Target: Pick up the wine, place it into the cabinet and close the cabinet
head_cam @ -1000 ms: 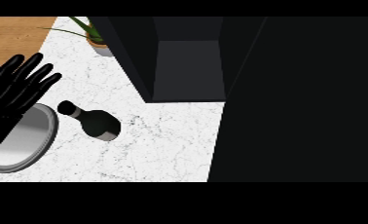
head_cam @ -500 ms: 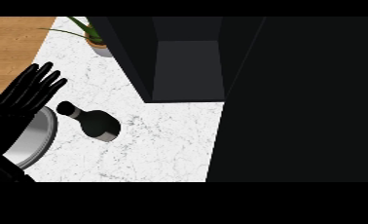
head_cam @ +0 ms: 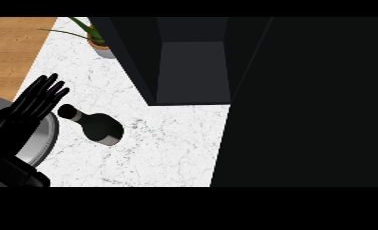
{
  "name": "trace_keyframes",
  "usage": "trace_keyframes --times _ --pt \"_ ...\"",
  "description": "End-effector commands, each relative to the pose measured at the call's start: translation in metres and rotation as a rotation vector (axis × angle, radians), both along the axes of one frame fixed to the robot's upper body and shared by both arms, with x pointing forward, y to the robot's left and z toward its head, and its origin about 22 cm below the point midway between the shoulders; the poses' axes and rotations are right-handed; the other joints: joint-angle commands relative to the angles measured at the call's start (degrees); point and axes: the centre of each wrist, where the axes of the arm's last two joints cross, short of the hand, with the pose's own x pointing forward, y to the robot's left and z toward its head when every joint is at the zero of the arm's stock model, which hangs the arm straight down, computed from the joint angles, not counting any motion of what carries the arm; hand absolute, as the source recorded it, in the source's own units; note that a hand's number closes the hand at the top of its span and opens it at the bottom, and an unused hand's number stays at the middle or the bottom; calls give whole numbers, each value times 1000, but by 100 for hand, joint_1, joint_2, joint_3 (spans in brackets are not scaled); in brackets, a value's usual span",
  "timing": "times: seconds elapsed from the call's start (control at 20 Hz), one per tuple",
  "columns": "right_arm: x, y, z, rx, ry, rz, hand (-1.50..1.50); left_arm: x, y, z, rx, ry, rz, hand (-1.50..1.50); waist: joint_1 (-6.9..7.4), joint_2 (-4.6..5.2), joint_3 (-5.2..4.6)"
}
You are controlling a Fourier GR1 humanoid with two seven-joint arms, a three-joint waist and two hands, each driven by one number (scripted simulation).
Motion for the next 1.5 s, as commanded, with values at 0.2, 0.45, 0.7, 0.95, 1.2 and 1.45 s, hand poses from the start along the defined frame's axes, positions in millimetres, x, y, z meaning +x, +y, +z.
trace_keyframes --times 0.2,0.45,0.7,0.95,1.2,1.45 --pt "-27 -12 17 -7 -110 -74 -150 4 8 -48 26 36 -2 -150 -33 7 -4" --pt "-30 -7 19 2 -87 -61 -150 26 -4 -59 47 62 5 -150 -30 5 -4" --pt "-28 -14 20 1 -99 -53 -150 16 4 -91 47 42 24 -150 -27 21 -3" --pt "-35 -13 16 -23 -117 -50 -150 26 5 -99 49 61 35 -150 -33 9 1" --pt "-36 -16 15 -17 -111 -44 -150 30 -3 -117 4 115 9 -150 -78 9 2" --pt "-30 -8 11 -23 -99 -42 -150 25 12 -128 -23 180 -49 -150 -62 16 -7"
